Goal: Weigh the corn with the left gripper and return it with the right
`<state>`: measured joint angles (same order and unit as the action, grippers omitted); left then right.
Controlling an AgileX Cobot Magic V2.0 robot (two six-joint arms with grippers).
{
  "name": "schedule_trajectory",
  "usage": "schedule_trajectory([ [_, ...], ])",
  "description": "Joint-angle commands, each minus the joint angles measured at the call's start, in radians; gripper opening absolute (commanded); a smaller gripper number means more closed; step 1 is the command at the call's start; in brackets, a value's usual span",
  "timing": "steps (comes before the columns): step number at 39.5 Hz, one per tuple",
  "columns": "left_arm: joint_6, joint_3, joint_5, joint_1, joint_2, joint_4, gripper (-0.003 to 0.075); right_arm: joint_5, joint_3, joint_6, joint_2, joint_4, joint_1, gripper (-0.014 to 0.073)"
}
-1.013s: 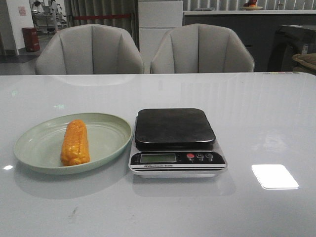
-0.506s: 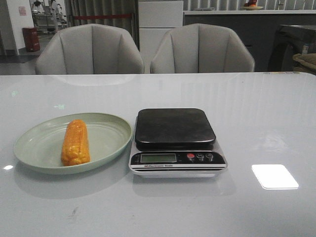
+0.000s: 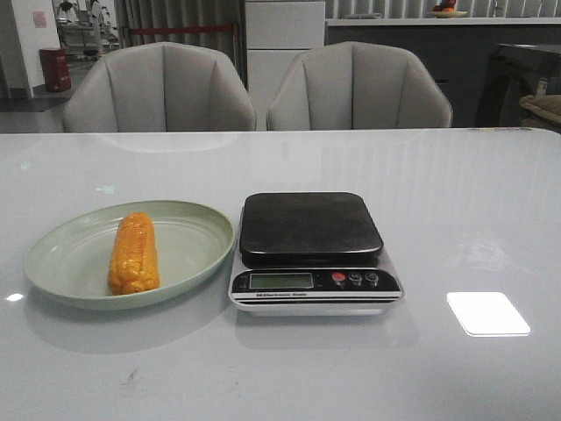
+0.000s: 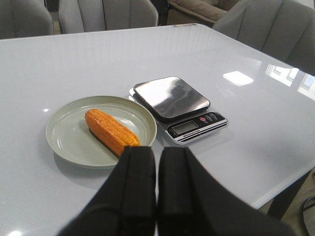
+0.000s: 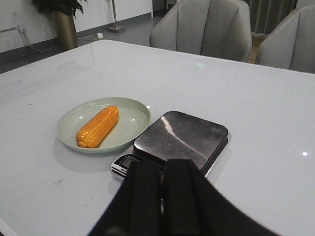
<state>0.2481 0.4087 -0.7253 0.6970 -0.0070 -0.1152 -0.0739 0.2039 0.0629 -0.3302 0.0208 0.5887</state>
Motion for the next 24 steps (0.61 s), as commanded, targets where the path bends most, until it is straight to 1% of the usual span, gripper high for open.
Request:
schedule_trajectory([
  [1,0.0,0.023,0.072,0.003,-0.008,-0.005,0.0122,0.074,0.026,-0.013,-0.006,-0.012,-0.006,0.0164],
  [10,0.0,0.007,0.077,0.003,-0.008,-0.01,0.0122,0.074,0.026,-0.013,-0.006,-0.012,-0.006,0.0164],
  [13,0.0,-0.01,0.113,-0.021,-0.008,-0.038,0.0122,0.074,0.026,-0.013,-0.006,-0.012,-0.006,0.0164],
  [15,0.0,-0.024,0.164,-0.056,-0.008,-0.036,0.0122,0.074,0.026,-0.013,-0.006,-0.012,-0.006,0.0164],
  [19,0.0,-0.074,0.267,-0.16,-0.008,-0.036,0.0122,0.074,0.026,-0.013,-0.006,-0.012,-0.006,0.0164],
  [24,0.0,-0.157,0.357,-0.303,-0.008,-0.036,0.0122,0.074,0.026,-0.013,-0.006,-0.012,-0.006,0.0164],
])
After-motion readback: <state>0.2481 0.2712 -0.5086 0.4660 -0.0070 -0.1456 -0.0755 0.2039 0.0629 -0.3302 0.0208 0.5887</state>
